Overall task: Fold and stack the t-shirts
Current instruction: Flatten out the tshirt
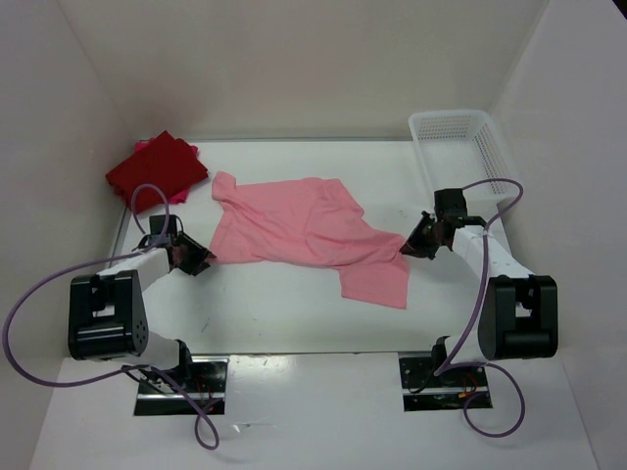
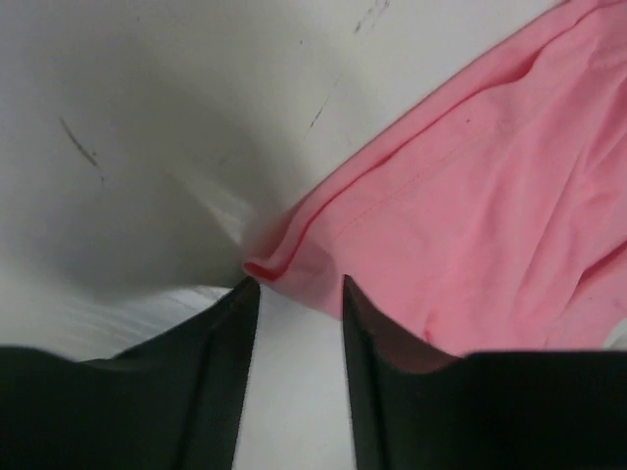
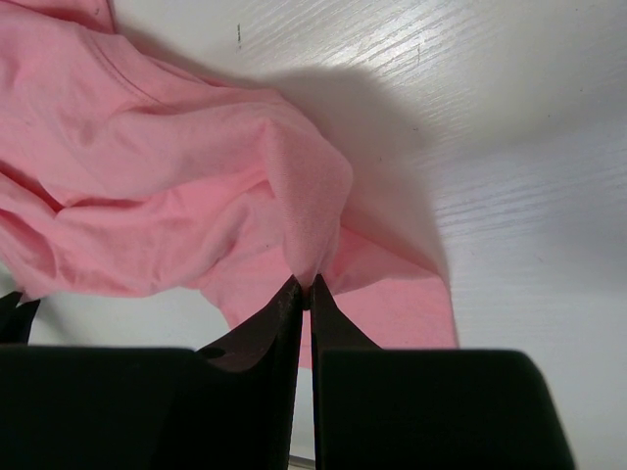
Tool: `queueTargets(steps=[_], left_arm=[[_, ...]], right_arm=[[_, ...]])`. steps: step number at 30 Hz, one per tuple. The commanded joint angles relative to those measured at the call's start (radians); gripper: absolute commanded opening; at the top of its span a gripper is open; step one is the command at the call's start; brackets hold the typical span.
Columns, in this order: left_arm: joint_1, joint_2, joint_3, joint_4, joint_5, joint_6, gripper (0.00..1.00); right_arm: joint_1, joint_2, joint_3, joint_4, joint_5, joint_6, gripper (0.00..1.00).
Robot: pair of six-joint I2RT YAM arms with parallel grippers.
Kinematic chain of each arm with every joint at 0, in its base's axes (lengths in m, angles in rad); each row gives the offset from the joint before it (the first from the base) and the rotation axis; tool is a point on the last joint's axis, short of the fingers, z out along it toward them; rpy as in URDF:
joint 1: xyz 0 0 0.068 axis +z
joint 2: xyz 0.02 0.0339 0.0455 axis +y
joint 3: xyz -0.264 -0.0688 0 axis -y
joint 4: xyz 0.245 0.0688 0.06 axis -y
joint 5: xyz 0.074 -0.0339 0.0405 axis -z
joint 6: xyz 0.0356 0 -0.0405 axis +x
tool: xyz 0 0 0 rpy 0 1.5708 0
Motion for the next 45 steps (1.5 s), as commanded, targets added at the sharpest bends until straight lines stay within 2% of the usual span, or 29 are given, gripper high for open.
queueTargets(steps=[1,4,5,6,9,11,13,15,18,21,24,27,32,37,45], left_arm=[[0.001,0.045,0.003,0.059,-0.025,-0.015,0.41],[0.001,0.056,0.003,0.07,-0.025,-0.015,0.29],[0.001,0.056,0.023,0.057,-0.035,0.002,0.19],[0.001,0.056,0.066,0.024,-0.035,0.014,0.15],[0.001,0.03,0.167,-0.057,-0.048,0.105,0.06],[0.001,-0.01,0.279,-0.152,-0.074,0.179,0.03],[0.019,-0.033,0.339,-0.229,-0.074,0.224,0.02],[0.068,-0.033,0.408,-0.3,-0.019,0.287,0.02],[0.077,0.007,0.44,-0.349,-0.008,0.327,0.02],[0.108,0.042,0.431,-0.325,0.05,0.327,0.02],[0.108,0.071,0.456,-0.294,0.084,0.327,0.02],[0.108,0.097,0.485,-0.274,0.103,0.317,0.02],[0.108,0.122,0.45,-0.233,0.167,0.297,0.02],[0.088,0.122,0.427,-0.208,0.167,0.297,0.02],[0.07,0.122,0.417,-0.208,0.158,0.297,0.02]], right_arm=[[0.001,-0.026,0.017,0.038,-0.009,-0.013,0.1],[0.001,-0.026,0.017,0.038,-0.009,-0.004,0.1],[0.001,-0.026,0.017,0.038,-0.009,-0.004,0.1],[0.001,-0.015,0.017,0.038,-0.009,-0.004,0.1],[0.001,0.016,0.017,0.038,-0.009,0.016,0.1],[0.001,0.04,0.028,0.061,-0.024,0.016,0.11],[0.001,0.078,0.053,0.071,-0.044,0.028,0.14],[0.001,0.103,0.086,0.071,-0.056,0.038,0.24],[0.001,0.076,0.086,0.022,-0.014,0.027,0.43],[0.001,-0.016,0.002,-0.014,-0.025,0.05,0.46],[0.052,-0.093,-0.108,-0.014,-0.11,0.152,0.46],[0.149,-0.13,-0.173,-0.014,-0.088,0.252,0.45],[0.227,-0.197,-0.256,-0.044,-0.036,0.332,0.44],[0.321,-0.221,-0.36,-0.032,-0.024,0.436,0.37],[0.386,-0.23,-0.349,-0.08,0.036,0.478,0.36]])
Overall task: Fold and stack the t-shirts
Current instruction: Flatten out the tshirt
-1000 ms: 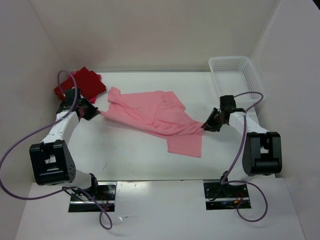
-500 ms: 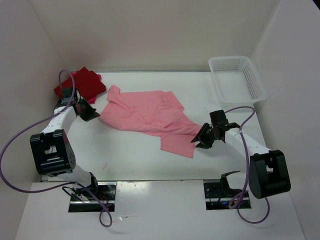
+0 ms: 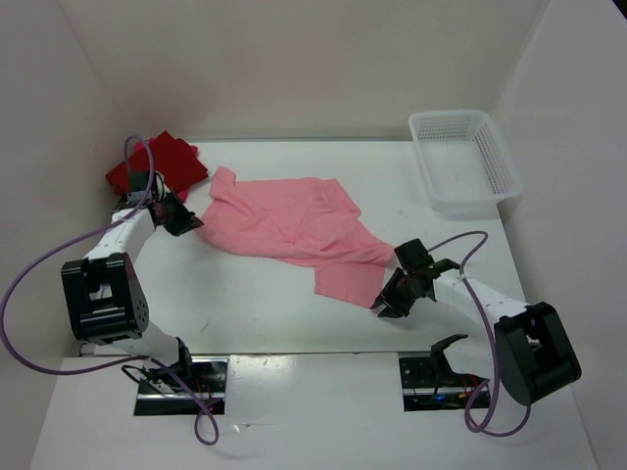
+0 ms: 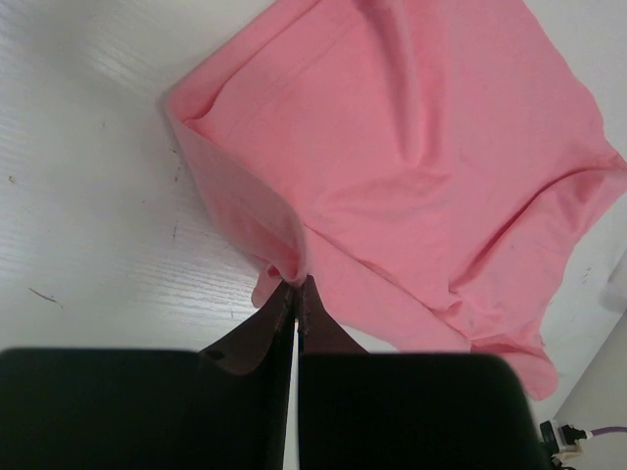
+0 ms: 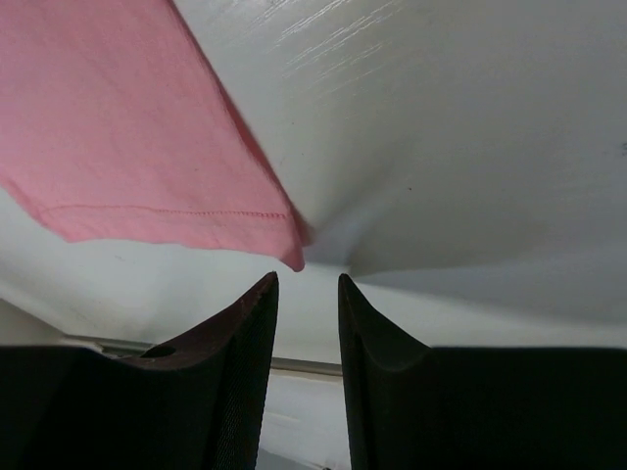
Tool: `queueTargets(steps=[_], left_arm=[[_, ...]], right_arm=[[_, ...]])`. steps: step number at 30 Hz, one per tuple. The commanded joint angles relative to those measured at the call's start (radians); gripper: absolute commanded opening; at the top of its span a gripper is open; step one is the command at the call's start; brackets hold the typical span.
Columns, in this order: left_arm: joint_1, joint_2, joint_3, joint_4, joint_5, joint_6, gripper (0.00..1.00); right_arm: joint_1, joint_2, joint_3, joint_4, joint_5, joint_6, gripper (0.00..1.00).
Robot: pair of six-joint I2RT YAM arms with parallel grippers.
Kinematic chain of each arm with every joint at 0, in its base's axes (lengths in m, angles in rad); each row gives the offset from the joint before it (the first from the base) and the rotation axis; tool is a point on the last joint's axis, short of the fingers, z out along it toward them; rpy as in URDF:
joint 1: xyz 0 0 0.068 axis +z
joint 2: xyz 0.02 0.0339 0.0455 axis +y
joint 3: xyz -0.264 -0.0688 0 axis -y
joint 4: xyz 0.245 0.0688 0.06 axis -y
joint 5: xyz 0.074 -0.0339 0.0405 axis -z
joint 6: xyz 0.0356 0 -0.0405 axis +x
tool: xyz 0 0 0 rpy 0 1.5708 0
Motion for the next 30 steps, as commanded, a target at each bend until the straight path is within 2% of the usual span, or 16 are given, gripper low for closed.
queueTargets(steps=[1,5,8,11,17,23,24,25,27,30], left_arm=[[0.0,0.002,-0.012,0.025,0.016,0.002,0.02],[-0.009,0.011,-0.012,0.025,0.016,0.002,0.02],[-0.009,0.011,-0.012,0.025,0.016,0.002,0.02],[-0.009,0.011,-0.012,0.025,0.006,0.002,0.02],[-0.009,0.011,-0.012,0.025,-0.003,0.002,0.02],[-0.009,0.002,-0.012,0.015,-0.003,0.011,0.02],[-0.018,0.002,-0.012,0.015,-0.003,0.011,0.02],[-0.019,0.002,-0.012,0.015,-0.012,0.011,0.02],[-0.019,-0.008,-0.012,0.015,-0.012,0.011,0.02],[-0.028,-0.017,-0.012,-0.003,-0.012,0.011,0.02]], right_arm=[[0.019,-0.039,-0.002,-0.033,0.05,0.046,0.36],[0.019,-0.004,-0.021,0.023,0.073,0.08,0.36],[0.019,0.031,-0.03,0.069,0.089,0.08,0.31],[0.019,0.041,-0.03,0.097,0.11,0.08,0.31],[0.019,0.068,0.017,0.106,0.141,0.08,0.19],[0.019,0.114,0.011,0.147,0.156,0.08,0.19],[0.019,0.114,0.011,0.148,0.156,0.089,0.15],[0.019,0.114,0.011,0.148,0.147,0.089,0.07],[0.019,0.096,0.02,0.135,0.158,0.076,0.0],[0.019,-0.008,0.109,0.03,0.234,0.041,0.0]])
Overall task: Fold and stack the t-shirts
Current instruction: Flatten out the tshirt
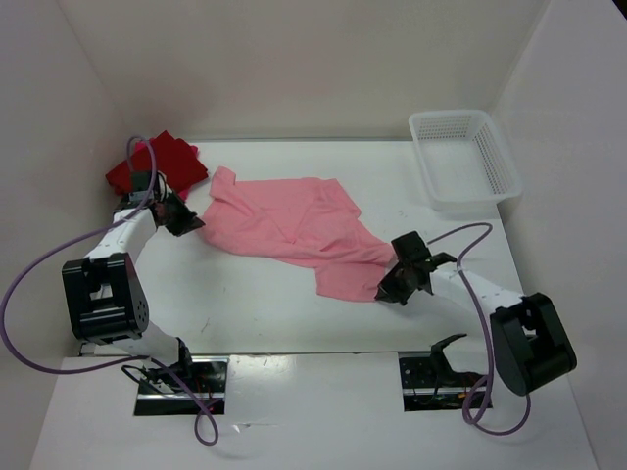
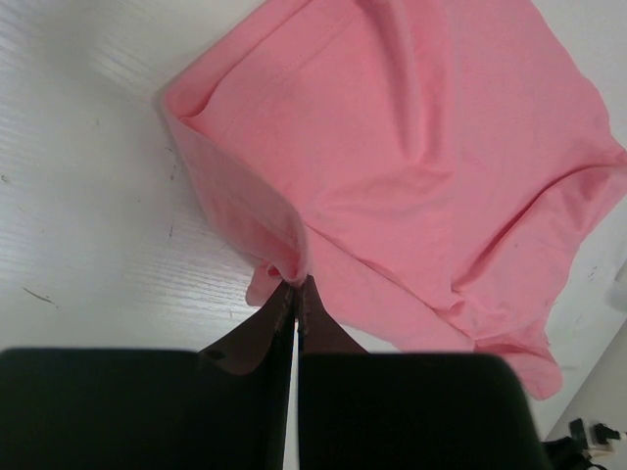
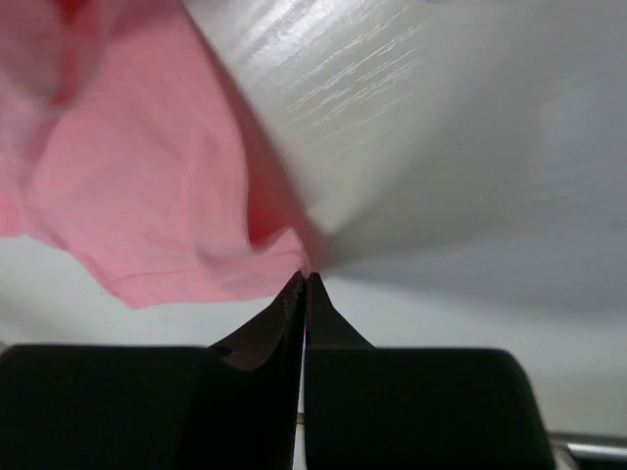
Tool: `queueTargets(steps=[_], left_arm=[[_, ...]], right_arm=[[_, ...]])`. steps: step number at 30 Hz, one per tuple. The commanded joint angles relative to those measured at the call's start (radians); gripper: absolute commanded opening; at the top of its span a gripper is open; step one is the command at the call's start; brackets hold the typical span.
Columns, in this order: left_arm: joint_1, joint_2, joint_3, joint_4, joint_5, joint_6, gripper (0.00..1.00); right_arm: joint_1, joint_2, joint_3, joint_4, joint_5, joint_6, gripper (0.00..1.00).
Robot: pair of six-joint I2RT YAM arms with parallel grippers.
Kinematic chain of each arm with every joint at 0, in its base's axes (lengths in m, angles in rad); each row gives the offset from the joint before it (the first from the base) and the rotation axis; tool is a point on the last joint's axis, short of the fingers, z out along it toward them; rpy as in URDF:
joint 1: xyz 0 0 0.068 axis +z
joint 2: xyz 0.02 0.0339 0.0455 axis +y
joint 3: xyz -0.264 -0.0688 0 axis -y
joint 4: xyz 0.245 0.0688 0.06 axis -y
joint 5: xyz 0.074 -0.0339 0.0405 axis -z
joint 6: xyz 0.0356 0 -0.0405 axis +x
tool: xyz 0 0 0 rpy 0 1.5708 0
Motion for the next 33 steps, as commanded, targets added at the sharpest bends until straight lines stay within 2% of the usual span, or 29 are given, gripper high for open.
queueTargets(steps=[1,3,4,6,7,9,10,12,13,14,15,16,18,19,21,23,26,29,33], left_arm=[[-0.01,-0.018,-0.007,-0.006,-0.004,0.011,0.02],[-0.01,-0.028,0.036,-0.037,-0.004,0.02,0.02],[-0.019,-0.037,0.056,-0.05,-0.004,0.02,0.02],[-0.019,-0.048,0.125,-0.089,-0.004,0.029,0.02],[-0.019,-0.059,0.146,-0.099,-0.004,0.029,0.02],[-0.019,-0.071,0.198,-0.136,-0.004,0.029,0.02],[-0.019,-0.083,0.232,-0.152,-0.017,0.04,0.02],[-0.019,-0.094,0.359,-0.198,-0.048,0.052,0.02],[-0.019,-0.094,0.411,-0.211,-0.057,0.066,0.02],[-0.019,-0.079,0.473,-0.237,-0.057,0.066,0.02],[-0.019,-0.05,0.607,-0.238,-0.057,0.066,0.02],[-0.019,-0.036,0.669,-0.238,-0.044,0.066,0.02],[0.005,-0.027,0.778,-0.221,-0.019,0.038,0.03],[0.017,-0.027,0.88,-0.221,-0.019,0.038,0.03],[0.03,0.001,1.028,-0.283,-0.071,0.05,0.05],[0.03,0.011,1.205,-0.328,-0.138,0.063,0.06],[0.03,0.021,1.272,-0.328,-0.139,0.063,0.06],[0.03,0.059,1.282,-0.316,-0.126,0.049,0.06],[0.03,0.123,1.175,-0.27,-0.105,0.04,0.06]], right_arm=[[0.008,-0.119,0.155,-0.143,0.149,-0.048,0.0],[0.008,-0.194,0.255,-0.216,0.21,-0.08,0.0],[-0.033,-0.203,0.372,-0.25,0.21,-0.132,0.0],[-0.071,-0.203,0.502,-0.333,0.221,-0.194,0.0],[-0.084,-0.191,0.633,-0.357,0.238,-0.25,0.0],[-0.094,-0.168,0.776,-0.429,0.308,-0.306,0.0],[-0.104,-0.139,0.924,-0.449,0.333,-0.333,0.0],[-0.114,-0.108,1.072,-0.494,0.382,-0.418,0.0],[-0.114,-0.072,1.217,-0.503,0.414,-0.448,0.0],[-0.132,-0.05,1.29,-0.503,0.415,-0.503,0.0],[-0.156,-0.029,1.362,-0.512,0.415,-0.53,0.0],[-0.157,-0.007,1.504,-0.512,0.433,-0.55,0.0],[-0.125,0.068,1.65,-0.523,0.492,-0.587,0.0],[-0.114,0.09,1.789,-0.523,0.503,-0.599,0.0],[-0.101,0.151,1.958,-0.509,0.503,-0.622,0.0],[-0.091,0.163,2.025,-0.497,0.479,-0.622,0.0],[-0.091,0.188,2.096,-0.46,0.468,-0.633,0.0],[-0.091,0.22,2.108,-0.384,0.468,-0.674,0.0],[-0.091,0.246,1.969,-0.22,0.479,-0.683,0.0]])
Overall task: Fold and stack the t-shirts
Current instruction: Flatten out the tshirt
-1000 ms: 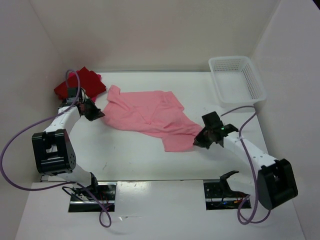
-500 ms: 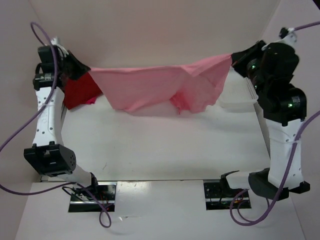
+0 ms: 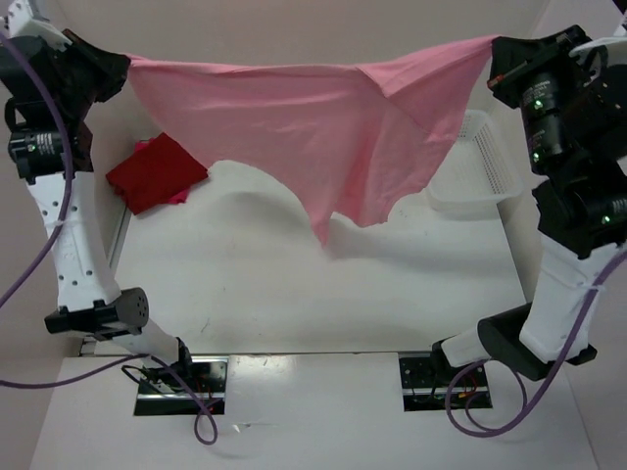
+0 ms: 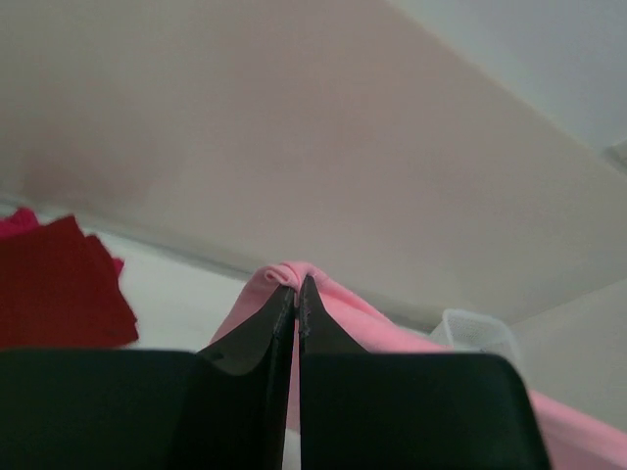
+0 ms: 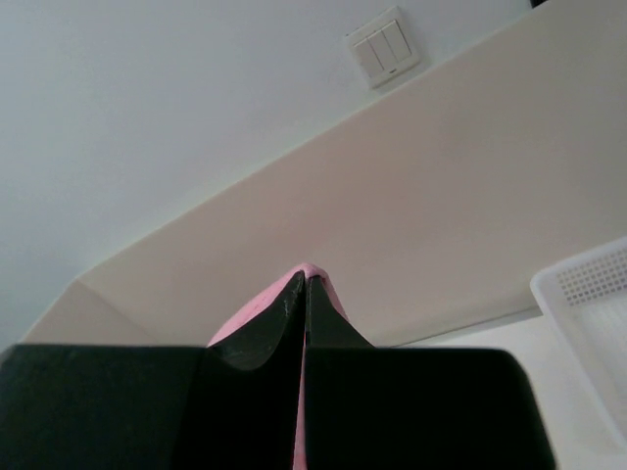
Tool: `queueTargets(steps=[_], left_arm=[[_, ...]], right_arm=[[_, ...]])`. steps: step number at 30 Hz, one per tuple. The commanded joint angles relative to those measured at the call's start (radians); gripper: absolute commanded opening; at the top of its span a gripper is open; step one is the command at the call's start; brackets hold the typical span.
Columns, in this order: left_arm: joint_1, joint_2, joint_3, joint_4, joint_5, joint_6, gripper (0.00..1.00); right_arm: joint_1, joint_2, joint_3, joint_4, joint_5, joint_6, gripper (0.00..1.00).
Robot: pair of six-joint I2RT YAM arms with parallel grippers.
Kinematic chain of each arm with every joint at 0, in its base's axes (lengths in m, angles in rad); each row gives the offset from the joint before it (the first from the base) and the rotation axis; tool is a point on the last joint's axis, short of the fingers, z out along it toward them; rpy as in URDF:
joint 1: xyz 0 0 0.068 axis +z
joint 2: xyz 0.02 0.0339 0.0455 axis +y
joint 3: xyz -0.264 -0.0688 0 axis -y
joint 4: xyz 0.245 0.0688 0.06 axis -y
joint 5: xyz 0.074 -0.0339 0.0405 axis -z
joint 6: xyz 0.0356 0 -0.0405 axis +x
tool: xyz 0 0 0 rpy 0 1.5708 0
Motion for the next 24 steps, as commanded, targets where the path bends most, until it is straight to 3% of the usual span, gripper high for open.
queueTargets(steps=[1,5,7,10,12,17,19,24], left_arm=[[0.01,0.111,-0.115,-0.008,-0.005,0.01,0.06],[0.01,0.131,-0.271,0.058,-0.018,0.01,0.06],[0.01,0.2,-0.272,0.058,-0.018,0.019,0.06],[0.01,0.281,-0.206,0.058,-0.028,0.019,0.06],[0.001,0.33,-0.079,0.039,-0.028,0.008,0.06],[0.001,0.363,0.162,0.009,-0.037,-0.013,0.06],[0.001,0.331,0.172,0.045,-0.051,-0.024,0.06],[0.021,0.283,0.224,0.104,-0.062,-0.035,0.06]], right_arm=[[0.005,0.118,-0.06,0.163,0.008,-0.045,0.0],[0.005,0.293,-0.04,0.174,-0.065,-0.056,0.0],[0.005,0.381,0.038,0.163,-0.066,-0.056,0.0],[-0.006,0.571,0.235,0.138,-0.076,-0.067,0.0],[-0.006,0.653,0.34,0.137,-0.086,-0.067,0.0],[-0.006,0.567,0.245,0.302,-0.073,-0.086,0.02],[-0.006,0.541,0.312,0.316,-0.063,-0.105,0.03],[-0.006,0.414,0.251,0.431,-0.023,-0.174,0.03]])
